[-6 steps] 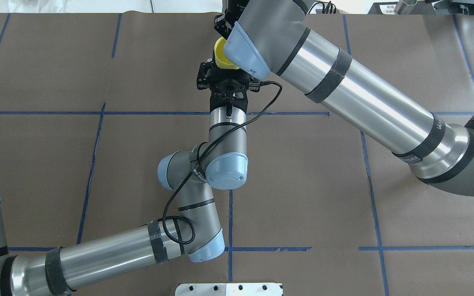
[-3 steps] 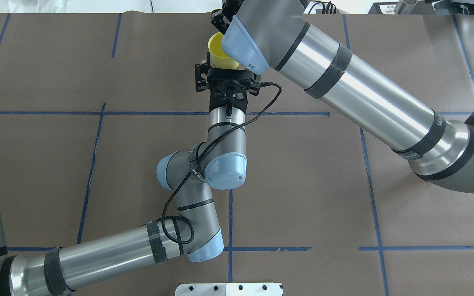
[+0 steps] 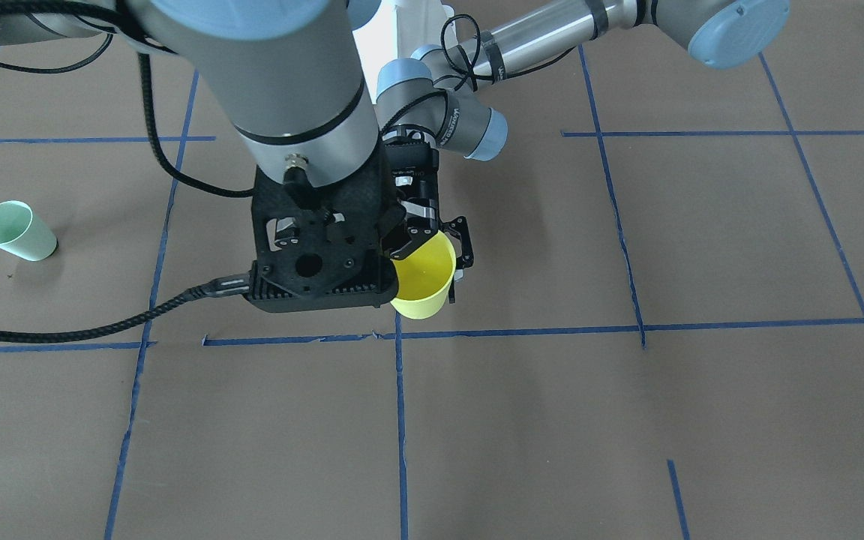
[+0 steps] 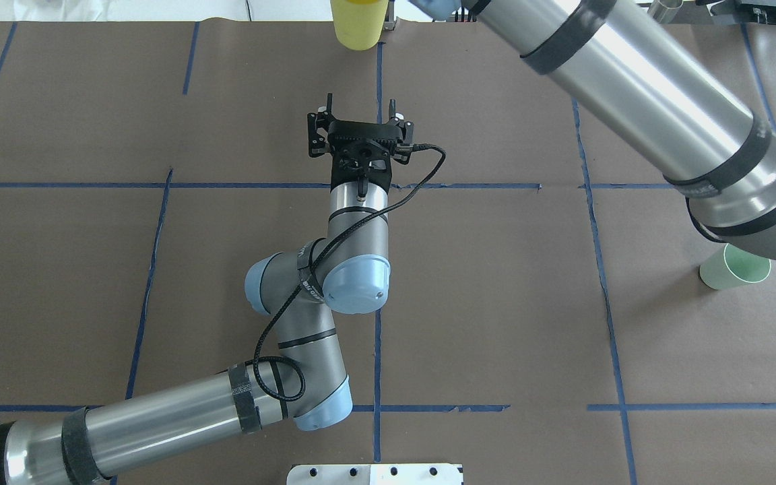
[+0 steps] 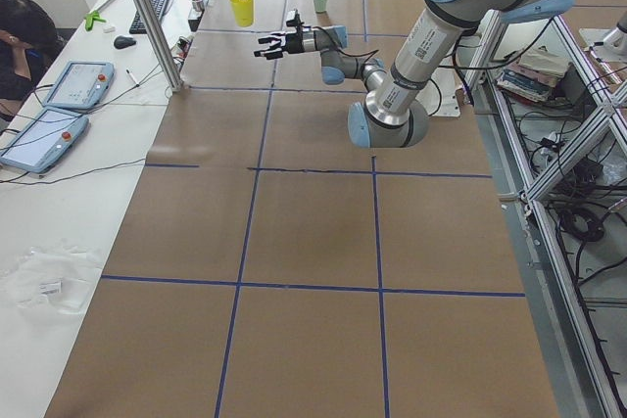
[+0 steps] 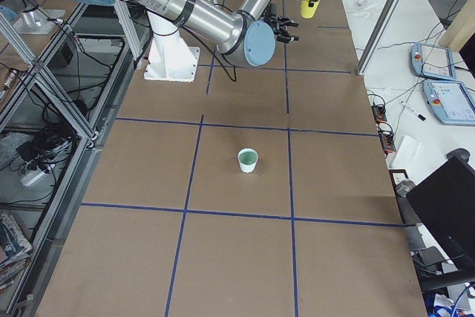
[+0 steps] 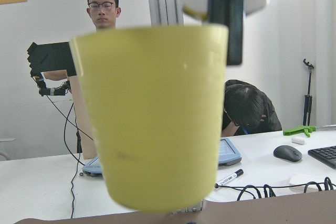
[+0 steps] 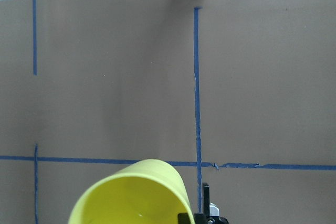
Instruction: Transfer and stack yellow cup on green cup
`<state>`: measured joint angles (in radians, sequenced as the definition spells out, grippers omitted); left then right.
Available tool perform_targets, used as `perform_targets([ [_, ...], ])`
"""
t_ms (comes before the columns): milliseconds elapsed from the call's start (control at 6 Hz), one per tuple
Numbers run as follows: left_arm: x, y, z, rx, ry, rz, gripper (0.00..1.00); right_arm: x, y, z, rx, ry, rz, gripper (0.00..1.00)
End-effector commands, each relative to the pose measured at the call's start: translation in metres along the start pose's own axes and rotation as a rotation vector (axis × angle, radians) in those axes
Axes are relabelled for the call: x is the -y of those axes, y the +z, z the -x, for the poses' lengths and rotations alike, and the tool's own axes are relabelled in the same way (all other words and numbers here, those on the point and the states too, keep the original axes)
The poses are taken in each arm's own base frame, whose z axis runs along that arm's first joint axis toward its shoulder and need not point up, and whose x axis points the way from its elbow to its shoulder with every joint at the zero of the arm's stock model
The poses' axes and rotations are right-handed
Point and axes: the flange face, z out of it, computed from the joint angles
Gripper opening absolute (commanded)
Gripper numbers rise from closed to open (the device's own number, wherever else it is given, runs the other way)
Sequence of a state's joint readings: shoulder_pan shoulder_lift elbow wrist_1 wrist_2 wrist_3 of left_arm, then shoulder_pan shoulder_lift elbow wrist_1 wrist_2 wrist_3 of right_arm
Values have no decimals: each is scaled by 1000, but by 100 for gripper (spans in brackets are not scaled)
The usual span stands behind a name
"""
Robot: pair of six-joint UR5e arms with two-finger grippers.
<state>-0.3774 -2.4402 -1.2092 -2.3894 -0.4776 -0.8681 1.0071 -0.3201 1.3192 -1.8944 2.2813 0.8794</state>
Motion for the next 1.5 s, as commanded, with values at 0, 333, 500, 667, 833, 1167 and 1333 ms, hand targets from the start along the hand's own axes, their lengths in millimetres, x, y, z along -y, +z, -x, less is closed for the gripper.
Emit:
perform_targets([
  [0,0,-2,12,-5,117,-3,100,21,-41,-22,37,33,-21,0],
  [333,47,26,51,-78,63,43,100,27,-32,-59,31,58,-9,0],
  [500,41,60,93,-87,87,103,100,16,-23,-91,32,41,-15,0],
  [667,42,92,132,-104,102,175,100,-5,-8,-139,31,1,-20,0],
  [833,39,117,171,-135,109,264,100,-35,5,-186,26,-36,-23,0],
  [1167,23,135,251,-180,126,472,100,-88,5,-297,1,-153,-44,0],
  [1333,41,122,275,-181,139,633,100,-107,11,-341,-27,-201,-38,0],
])
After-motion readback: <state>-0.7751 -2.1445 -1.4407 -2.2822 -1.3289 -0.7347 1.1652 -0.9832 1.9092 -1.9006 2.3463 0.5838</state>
